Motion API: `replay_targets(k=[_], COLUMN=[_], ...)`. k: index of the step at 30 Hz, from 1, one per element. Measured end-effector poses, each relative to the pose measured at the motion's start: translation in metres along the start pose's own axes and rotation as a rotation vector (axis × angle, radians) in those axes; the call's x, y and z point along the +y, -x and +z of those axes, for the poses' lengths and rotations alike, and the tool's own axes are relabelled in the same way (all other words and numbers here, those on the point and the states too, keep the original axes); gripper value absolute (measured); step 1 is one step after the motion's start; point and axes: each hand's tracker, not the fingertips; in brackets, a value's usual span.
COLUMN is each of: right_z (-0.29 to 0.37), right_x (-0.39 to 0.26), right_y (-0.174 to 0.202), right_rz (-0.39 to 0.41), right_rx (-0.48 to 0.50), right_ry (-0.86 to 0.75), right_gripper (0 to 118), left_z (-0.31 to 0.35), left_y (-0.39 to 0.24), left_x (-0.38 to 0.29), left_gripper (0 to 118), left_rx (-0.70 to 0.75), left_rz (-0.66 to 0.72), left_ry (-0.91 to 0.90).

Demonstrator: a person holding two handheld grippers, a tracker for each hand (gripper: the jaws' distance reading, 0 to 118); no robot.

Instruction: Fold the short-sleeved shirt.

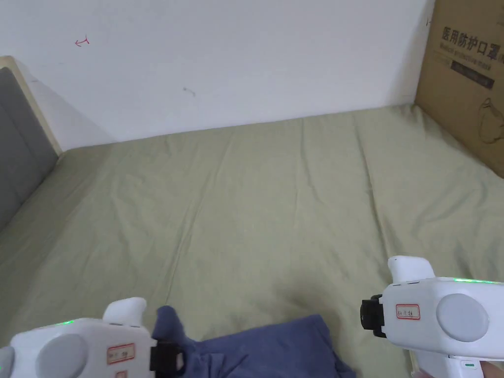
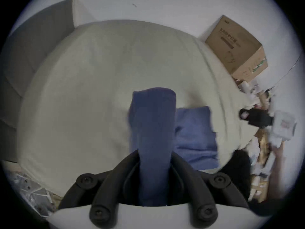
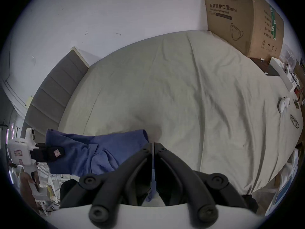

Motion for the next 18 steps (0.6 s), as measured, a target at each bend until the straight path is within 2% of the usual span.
replay_targets(k=[4, 9, 10, 13, 14, 15, 18], right_z=[0.006, 0.014, 0.015, 0.017, 0.018, 0.018, 0.018], right_x=[-0.004, -0.009, -0.009, -0.01, -0.01, -0.01, -0.009], right_y=[-0.007, -0.014, -0.016, -0.021, -0.023, -0.024, -0.032], right_rz=[-0.028, 0.007, 0.006, -0.002, 0.004, 0.011, 0.001], right_rx=[0.01, -0.019, -0.016, -0.015, -0.023, -0.033, -0.039], right_ry=[-0.011, -0.031, -0.034, -0.038, -0.043, -0.046, -0.052], right_gripper=[2, 2, 2, 2, 2, 2, 2], left_z=[-0.039, -0.103, -0.113, -0.131, -0.133, -0.133, -0.118], left_y=[-0.035, -0.07, -0.074, -0.084, -0.089, -0.093, -0.103], left_x=[0.007, 0.01, 0.01, 0.009, 0.009, 0.008, 0.01], left_gripper=[8, 12, 20, 100, 112, 116, 118], left_rx=[-0.207, -0.3, -0.308, -0.352, -0.382, -0.418, -0.537], left_rz=[0.107, 0.15, 0.16, 0.146, 0.142, 0.131, 0.126], left_ry=[0.07, 0.183, 0.193, 0.189, 0.185, 0.186, 0.161])
